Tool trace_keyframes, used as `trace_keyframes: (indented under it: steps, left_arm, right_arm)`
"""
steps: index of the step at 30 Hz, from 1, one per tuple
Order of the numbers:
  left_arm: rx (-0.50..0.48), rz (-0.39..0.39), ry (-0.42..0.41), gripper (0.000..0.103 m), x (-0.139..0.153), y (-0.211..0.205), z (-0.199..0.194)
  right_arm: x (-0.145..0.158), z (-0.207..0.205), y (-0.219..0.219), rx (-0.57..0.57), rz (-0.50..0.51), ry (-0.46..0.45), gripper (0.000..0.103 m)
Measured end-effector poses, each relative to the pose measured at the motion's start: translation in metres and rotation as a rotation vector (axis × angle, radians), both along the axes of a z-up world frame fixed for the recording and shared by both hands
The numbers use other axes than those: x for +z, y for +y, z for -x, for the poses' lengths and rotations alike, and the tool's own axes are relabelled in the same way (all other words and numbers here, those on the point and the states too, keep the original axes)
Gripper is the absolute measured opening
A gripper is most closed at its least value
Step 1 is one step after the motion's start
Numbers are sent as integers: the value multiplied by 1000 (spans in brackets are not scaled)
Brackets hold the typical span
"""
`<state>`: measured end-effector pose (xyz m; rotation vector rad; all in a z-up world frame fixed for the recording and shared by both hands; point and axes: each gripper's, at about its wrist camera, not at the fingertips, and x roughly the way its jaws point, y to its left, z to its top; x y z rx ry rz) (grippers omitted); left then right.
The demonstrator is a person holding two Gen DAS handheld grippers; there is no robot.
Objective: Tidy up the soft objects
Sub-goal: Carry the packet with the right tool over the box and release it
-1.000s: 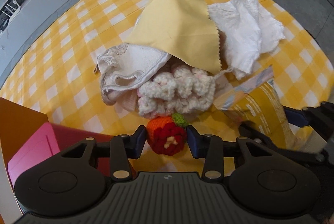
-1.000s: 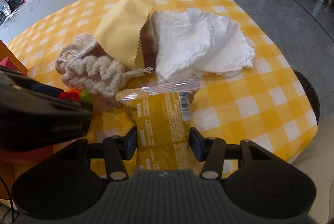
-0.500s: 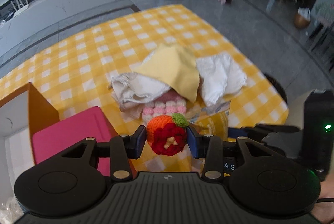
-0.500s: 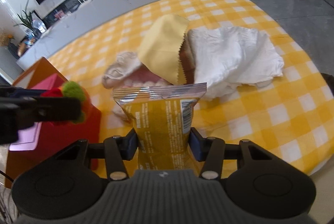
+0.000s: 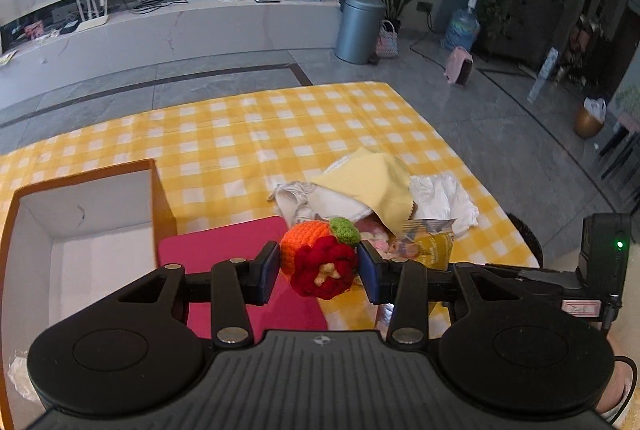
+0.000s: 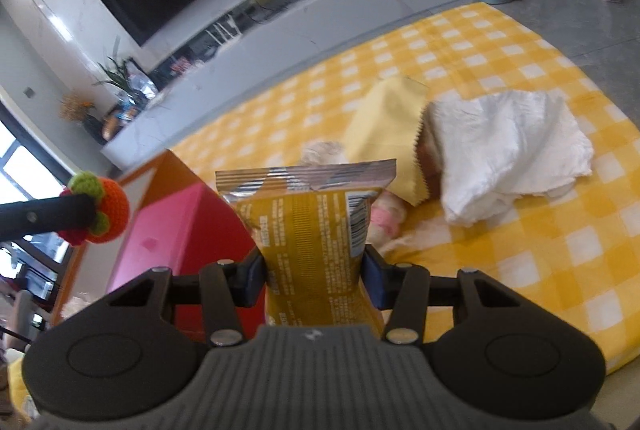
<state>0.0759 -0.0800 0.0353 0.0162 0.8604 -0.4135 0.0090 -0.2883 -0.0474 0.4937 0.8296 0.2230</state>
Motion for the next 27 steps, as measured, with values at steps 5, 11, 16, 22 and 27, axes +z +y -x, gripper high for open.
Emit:
trace_keyframes:
  steps: [5,11,16,22,27]
  left_arm:
    - [100,56,-33,48,0,41,9]
    - [189,179,-32,48,-8,98,21]
    - [308,204,-69,48,-16,137,28]
    - [420,146,-142,48,-27,169,37]
    - [500,136,-168,48,-32,199,40]
  right_arm:
    - [17,9,3,47,-90,-88,49]
    - [39,16,13,133,-200,-197,49]
    - [42,9,32,173,-277,-208,49]
    - [52,0,59,195,-326,-199,49]
    - [66,-3,103,223,-337,-196,49]
